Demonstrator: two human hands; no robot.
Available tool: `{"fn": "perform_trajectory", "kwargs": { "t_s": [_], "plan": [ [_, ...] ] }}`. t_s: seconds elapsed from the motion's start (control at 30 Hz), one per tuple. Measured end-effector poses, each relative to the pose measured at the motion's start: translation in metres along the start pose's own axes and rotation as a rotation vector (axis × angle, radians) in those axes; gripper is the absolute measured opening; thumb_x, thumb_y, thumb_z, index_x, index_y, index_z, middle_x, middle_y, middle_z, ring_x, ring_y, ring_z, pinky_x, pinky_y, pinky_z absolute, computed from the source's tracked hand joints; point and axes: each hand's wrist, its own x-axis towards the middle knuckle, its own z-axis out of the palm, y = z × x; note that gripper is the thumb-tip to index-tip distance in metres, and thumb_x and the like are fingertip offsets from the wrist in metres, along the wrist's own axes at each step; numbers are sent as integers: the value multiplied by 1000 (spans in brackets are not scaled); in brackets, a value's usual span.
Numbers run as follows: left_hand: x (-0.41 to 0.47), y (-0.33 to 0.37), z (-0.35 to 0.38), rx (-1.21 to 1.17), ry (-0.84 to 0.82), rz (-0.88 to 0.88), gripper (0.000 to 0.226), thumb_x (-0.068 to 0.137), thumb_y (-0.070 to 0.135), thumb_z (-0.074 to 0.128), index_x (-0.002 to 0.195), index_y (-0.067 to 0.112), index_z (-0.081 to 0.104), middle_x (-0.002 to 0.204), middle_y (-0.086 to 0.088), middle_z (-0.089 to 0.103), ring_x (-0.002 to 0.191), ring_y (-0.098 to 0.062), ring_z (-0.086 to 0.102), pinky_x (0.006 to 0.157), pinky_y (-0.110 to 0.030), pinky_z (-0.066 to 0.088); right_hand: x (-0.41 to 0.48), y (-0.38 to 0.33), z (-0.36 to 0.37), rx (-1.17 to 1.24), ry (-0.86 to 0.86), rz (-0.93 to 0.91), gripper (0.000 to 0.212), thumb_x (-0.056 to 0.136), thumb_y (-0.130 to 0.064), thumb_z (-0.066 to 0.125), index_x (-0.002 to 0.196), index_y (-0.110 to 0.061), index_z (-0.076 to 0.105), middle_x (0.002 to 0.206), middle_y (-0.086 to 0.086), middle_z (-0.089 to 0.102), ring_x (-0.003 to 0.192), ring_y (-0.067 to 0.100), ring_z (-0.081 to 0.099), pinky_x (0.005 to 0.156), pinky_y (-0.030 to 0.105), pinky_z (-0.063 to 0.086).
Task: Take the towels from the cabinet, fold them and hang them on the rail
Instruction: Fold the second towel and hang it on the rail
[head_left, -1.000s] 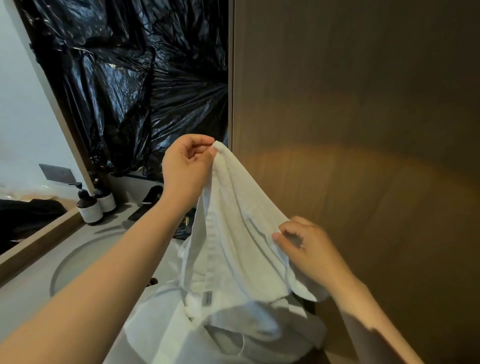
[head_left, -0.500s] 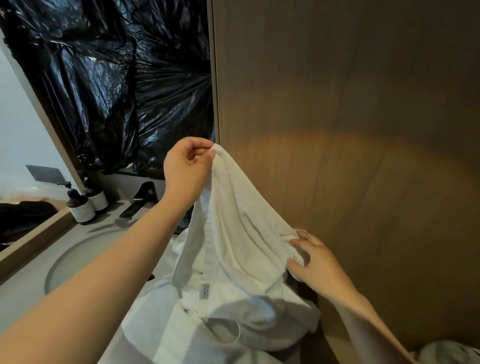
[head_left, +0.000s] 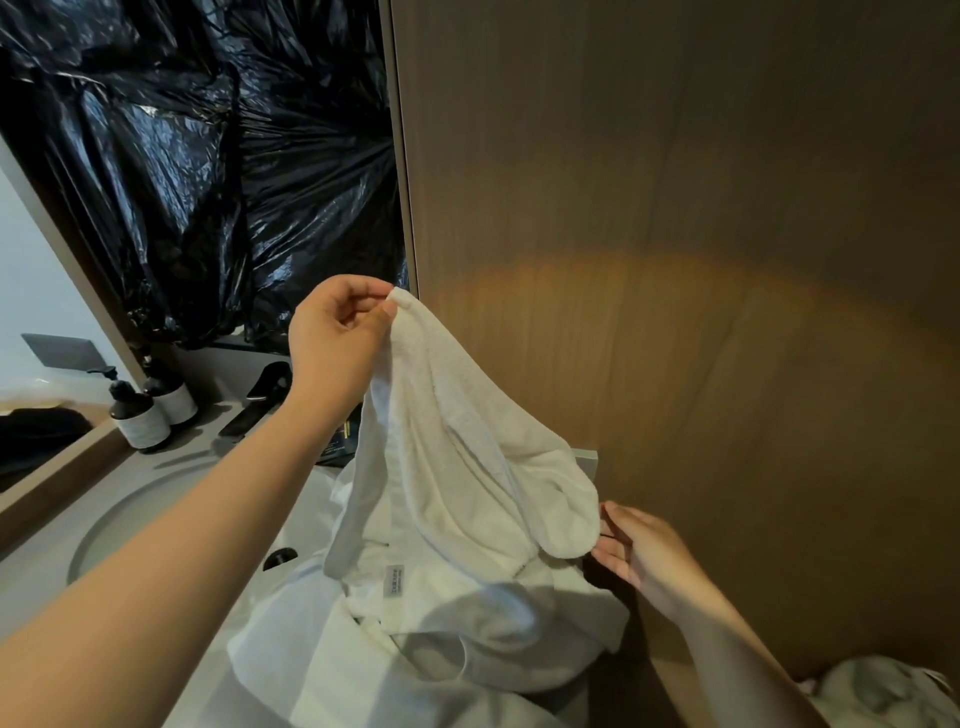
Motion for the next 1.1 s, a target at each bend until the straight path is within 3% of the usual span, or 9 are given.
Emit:
{"fn": "perform_trajectory", "kwargs": {
  "t_s": [0.07,0.17,0.27,0.43,0.53,0.67,0.83,0.9,1.1],
  "plan": [
    [0,0,-1,-12,1,-14,13,89,11,66,94,23,67,87,6,68,83,-12,65,79,-23,56,-2,-3,3,135,-17,64,24,101,-18,48,119,-5,59,111,15,70,102,27,66,90,39,52],
    [-1,-1,-2,-12,6,-20,13,89,11,66,94,23,67,86,7,67,82,-11,65,78,-23,56,-8,-4,11,213,-109,122,27,100,-14,48,122,-1,59,109,18,68,95,26,64,75,32,58],
    [-1,-3,-2,-9,13,-22,12,88,11,66,94,22,67,86,7,67,82,-10,65,78,-21,56,-10,-4,12,185,-174,83,29,98,-11,51,124,-1,59,123,22,64,105,28,62,87,37,55],
    [-2,-5,-3,6,25,-20,13,89,11,66,93,23,66,84,10,66,79,-5,63,75,-15,54,-19,-8,9,-107,-215,-94,27,95,-13,56,122,-12,62,119,5,70,111,19,65,89,34,54],
    [-2,-5,-2,8,29,-23,12,89,10,65,96,20,67,84,10,65,77,-3,62,73,-11,53,-27,-8,4,-274,-269,-137,31,92,-14,62,122,-19,60,115,9,69,108,21,67,94,39,54],
    [-1,-4,-2,5,33,-23,11,89,10,65,97,17,67,83,11,64,72,3,59,71,-6,49,-31,-7,6,-255,-259,-187,38,86,-9,66,123,-15,57,108,9,72,107,23,67,95,38,54],
    [-1,-4,0,-16,28,-32,11,89,9,65,97,17,67,83,11,64,73,2,60,73,-9,51,-31,-11,6,-172,-120,-235,27,89,-2,63,115,-8,63,103,7,75,95,21,72,70,28,60],
    [0,-5,-1,-16,32,-28,11,88,10,66,96,18,67,82,12,64,71,6,59,72,-8,51,-32,-13,2,-310,21,-266,20,89,-4,65,107,-12,67,95,10,74,80,17,73,57,21,56],
    [-1,-11,0,-2,31,-25,11,88,11,67,95,19,67,81,13,64,68,11,58,69,-5,49,-32,-24,-28,-656,452,-336,13,84,-11,72,90,-23,67,75,1,71,56,9,69,48,21,49]
  ]
}}
